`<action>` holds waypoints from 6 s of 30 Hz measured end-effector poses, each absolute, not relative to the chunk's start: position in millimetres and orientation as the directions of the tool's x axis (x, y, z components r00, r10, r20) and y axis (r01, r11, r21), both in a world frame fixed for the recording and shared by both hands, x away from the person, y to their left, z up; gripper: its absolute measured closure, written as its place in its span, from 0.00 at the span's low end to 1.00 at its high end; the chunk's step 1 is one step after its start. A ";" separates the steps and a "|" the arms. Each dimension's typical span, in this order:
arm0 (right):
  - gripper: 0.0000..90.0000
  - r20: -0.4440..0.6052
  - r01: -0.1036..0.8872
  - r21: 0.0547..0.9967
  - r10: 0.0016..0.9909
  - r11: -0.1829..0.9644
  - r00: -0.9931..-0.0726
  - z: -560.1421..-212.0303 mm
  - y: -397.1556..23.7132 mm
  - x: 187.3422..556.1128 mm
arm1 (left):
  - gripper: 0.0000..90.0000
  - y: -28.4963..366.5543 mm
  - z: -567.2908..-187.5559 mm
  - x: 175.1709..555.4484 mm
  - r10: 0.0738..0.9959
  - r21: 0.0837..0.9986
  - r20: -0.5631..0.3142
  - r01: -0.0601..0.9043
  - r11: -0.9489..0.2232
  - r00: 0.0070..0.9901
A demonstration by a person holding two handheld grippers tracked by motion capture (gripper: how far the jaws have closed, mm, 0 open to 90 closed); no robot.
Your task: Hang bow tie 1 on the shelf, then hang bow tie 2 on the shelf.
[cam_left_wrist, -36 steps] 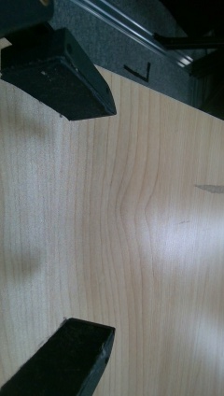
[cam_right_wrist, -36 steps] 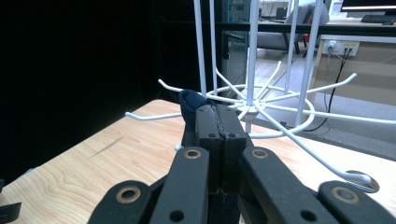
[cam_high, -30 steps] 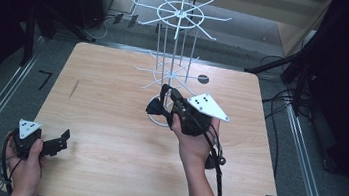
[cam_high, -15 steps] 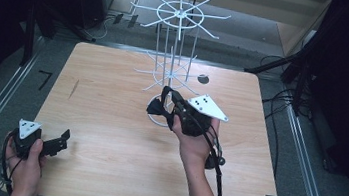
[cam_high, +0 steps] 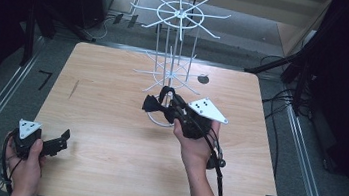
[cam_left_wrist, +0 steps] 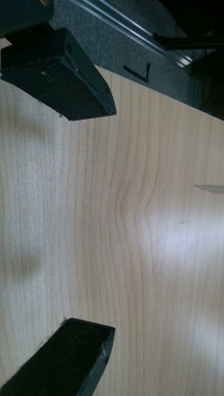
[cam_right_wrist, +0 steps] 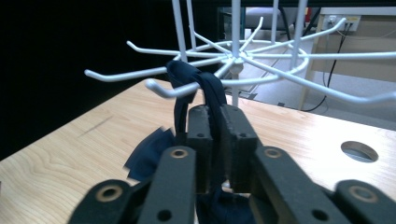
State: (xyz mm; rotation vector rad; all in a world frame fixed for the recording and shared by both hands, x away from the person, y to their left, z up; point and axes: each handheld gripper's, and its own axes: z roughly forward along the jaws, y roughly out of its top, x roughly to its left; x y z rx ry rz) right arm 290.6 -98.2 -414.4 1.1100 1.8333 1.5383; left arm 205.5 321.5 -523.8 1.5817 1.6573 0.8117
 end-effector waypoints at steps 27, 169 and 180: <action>0.45 0.108 0.366 0.928 0.882 0.077 -0.459 -449.6 -149.2 286.4 | 0.00 321.5 -523.6 204.9 0.998 0.826 -0.065 0.560 0.059 -0.010; 0.88 0.120 0.275 0.961 0.881 0.011 -0.457 -435.9 -188.9 231.1 | 0.00 322.2 -523.9 206.8 0.997 0.823 -0.076 0.563 0.075 -0.022; 0.88 0.113 0.255 0.967 0.872 0.014 -0.477 -426.0 -183.9 226.5 | 0.00 322.4 -523.9 206.9 0.997 0.822 -0.075 0.566 0.073 -0.019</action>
